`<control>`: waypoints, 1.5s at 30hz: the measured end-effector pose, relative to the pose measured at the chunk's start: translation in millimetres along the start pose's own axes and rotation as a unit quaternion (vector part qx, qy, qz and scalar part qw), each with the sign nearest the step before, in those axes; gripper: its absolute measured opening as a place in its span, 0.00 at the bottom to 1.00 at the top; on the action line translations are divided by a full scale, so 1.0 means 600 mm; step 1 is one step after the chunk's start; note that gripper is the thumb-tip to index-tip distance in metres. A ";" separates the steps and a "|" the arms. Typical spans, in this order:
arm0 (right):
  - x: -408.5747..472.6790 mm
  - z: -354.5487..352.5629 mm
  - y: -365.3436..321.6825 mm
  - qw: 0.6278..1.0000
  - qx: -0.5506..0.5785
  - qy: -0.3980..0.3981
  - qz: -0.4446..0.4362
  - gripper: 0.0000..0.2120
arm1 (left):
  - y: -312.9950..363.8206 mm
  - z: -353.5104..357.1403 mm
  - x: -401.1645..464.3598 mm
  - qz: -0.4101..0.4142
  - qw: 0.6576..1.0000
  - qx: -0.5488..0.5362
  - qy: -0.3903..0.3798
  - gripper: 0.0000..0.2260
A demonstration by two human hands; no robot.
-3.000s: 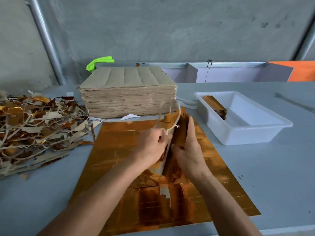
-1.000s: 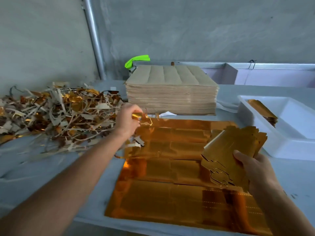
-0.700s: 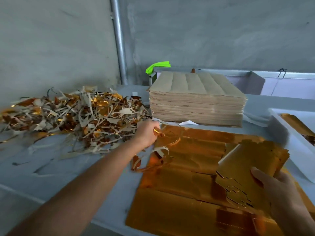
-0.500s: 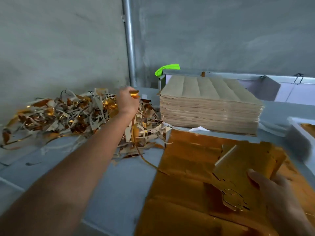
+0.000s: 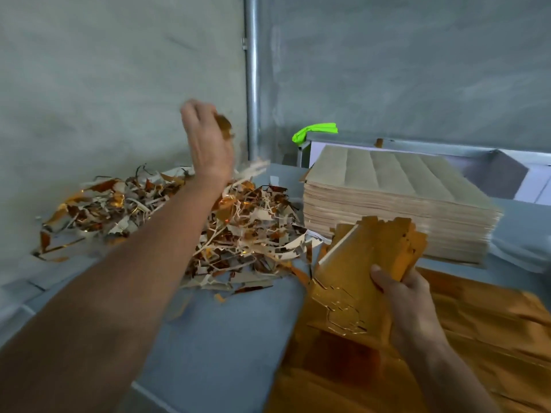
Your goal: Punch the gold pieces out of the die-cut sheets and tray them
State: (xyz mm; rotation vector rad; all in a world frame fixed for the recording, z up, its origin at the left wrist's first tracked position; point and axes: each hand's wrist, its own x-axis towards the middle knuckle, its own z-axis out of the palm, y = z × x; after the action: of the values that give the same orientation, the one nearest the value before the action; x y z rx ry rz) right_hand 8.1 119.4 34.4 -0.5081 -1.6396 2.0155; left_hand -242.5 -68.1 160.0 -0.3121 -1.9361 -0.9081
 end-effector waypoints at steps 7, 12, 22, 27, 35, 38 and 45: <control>-0.035 -0.079 0.009 0.998 -0.053 0.024 -0.013 0.21 | -0.021 0.007 -0.109 0.012 0.779 0.260 -0.571 0.47; -0.044 -0.116 0.011 0.999 -0.015 0.044 0.007 0.23 | 0.080 -0.006 -0.132 0.138 0.770 0.333 -0.526 0.38; -0.069 -0.170 0.007 0.994 -0.067 -0.019 -0.089 0.15 | 0.266 -0.023 -0.428 -0.310 0.627 -0.384 -0.603 0.41; -0.069 -0.189 0.024 0.993 -0.078 0.007 -0.089 0.08 | 0.259 -0.002 -0.481 -0.322 0.591 -0.498 -0.546 0.20; -0.073 -0.177 0.034 0.995 -0.033 0.019 -0.094 0.21 | 0.265 0.001 -0.499 -0.257 0.629 -0.520 -0.517 0.25; -0.075 -0.179 0.044 0.996 0.007 0.058 -0.067 0.21 | 0.264 -0.002 -0.512 -0.244 0.626 -0.477 -0.567 0.19; -0.071 -0.207 0.033 0.996 -0.010 0.048 -0.070 0.13 | 0.286 0.001 -0.471 -0.074 0.765 -0.334 -0.545 0.12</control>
State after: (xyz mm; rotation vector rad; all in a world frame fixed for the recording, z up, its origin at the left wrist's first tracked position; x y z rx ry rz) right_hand 110.6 189.7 -11.9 -0.4755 -1.5930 1.8481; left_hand -0.1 92.8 2.7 -1.3775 -2.5818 -1.7753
